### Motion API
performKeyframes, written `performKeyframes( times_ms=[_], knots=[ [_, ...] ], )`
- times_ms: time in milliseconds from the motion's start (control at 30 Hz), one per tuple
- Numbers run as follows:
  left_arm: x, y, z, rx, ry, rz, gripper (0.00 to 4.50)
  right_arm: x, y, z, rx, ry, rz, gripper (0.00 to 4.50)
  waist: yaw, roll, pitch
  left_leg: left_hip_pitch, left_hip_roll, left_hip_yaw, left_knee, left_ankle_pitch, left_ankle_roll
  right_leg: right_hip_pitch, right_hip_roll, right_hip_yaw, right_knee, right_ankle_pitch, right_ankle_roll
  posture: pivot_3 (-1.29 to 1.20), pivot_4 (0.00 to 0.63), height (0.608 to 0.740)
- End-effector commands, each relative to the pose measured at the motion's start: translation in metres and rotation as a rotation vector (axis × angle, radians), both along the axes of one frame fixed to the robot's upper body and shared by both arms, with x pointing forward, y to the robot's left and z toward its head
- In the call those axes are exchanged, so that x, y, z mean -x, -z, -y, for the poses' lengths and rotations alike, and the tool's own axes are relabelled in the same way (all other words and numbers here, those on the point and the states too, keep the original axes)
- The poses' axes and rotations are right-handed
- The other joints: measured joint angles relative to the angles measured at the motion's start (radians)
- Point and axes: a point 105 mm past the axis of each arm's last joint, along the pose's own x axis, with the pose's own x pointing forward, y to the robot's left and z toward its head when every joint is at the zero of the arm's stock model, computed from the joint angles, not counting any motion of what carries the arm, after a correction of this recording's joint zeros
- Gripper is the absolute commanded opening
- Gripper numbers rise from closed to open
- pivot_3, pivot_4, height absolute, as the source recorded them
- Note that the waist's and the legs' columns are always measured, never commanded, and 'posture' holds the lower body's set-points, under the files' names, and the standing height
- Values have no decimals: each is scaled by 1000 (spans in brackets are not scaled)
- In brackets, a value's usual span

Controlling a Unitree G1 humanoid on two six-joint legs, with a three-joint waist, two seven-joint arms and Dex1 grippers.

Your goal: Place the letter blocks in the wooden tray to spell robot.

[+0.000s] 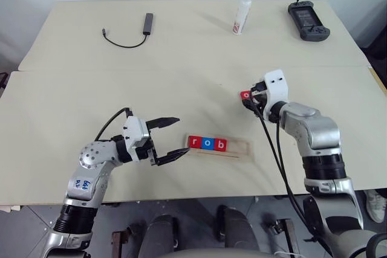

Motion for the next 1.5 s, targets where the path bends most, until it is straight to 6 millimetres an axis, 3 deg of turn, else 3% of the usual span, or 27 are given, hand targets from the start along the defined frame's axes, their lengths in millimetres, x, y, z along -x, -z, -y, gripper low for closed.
performKeyframes(
  times_ms=[33,200,300,367,500,533,633,767,967,1167,1467,1500],
  knots=[
    [-1,-4,5,12,33,22,4500,22,-29,10,-20,22,80,2153,1,0,0,0,0,0,0,0,0,0,0,0,0,0,0,0,150,740],
    [-6,-5,8,26,60,18,4500,69,-21,23,-7,98,38,2153,15,0,0,0,0,0,0,0,0,0,0,0,0,0,0,0,150,740],
    [-6,-1,10,18,94,0,4500,101,-4,30,-34,158,-27,2153,23,0,0,0,0,0,0,0,0,0,0,0,0,0,0,0,150,740],
    [-7,0,11,14,104,-9,4500,108,0,32,-40,183,-39,2153,23,0,0,0,0,0,0,0,0,0,0,1,0,0,0,0,150,740],
    [-9,-1,12,13,113,-11,4500,96,-8,26,-69,195,-9,2153,18,0,0,2,0,1,1,0,0,0,0,2,1,0,0,0,150,740],
    [-9,-2,12,13,116,-11,4500,91,-9,24,-69,188,-2,2322,17,0,0,2,0,1,1,0,0,0,0,3,1,0,0,0,150,740],
    [-10,-5,10,14,112,-12,4500,78,-13,16,-65,156,9,3084,18,0,0,2,0,1,0,0,0,-1,0,2,2,0,0,0,150,740],
    [-8,-7,5,16,76,-9,4500,48,-15,7,-50,137,21,4470,17,0,0,1,0,1,0,0,0,-1,0,2,1,0,0,0,150,740],
    [-4,-8,-2,11,27,5,4500,2,-8,9,-30,177,24,4492,17,0,0,1,0,1,0,0,0,-1,0,1,1,0,0,0,150,740],
    [-2,-9,-7,7,-16,22,4500,-25,-8,-2,-34,153,44,4492,3,0,0,1,0,1,-1,0,0,-1,0,1,1,0,0,0,150,740],
    [0,-10,-9,9,-46,32,4500,-40,5,-15,-47,133,24,4492,-7,0,0,1,0,1,-1,0,0,-1,0,1,1,0,0,0,150,740],
    [0,-10,-9,9,-47,34,4500,-40,6,-16,-47,133,19,4316,-7,0,0,1,0,1,-1,0,0,-1,0,1,1,0,0,0,150,740]
  ],
)
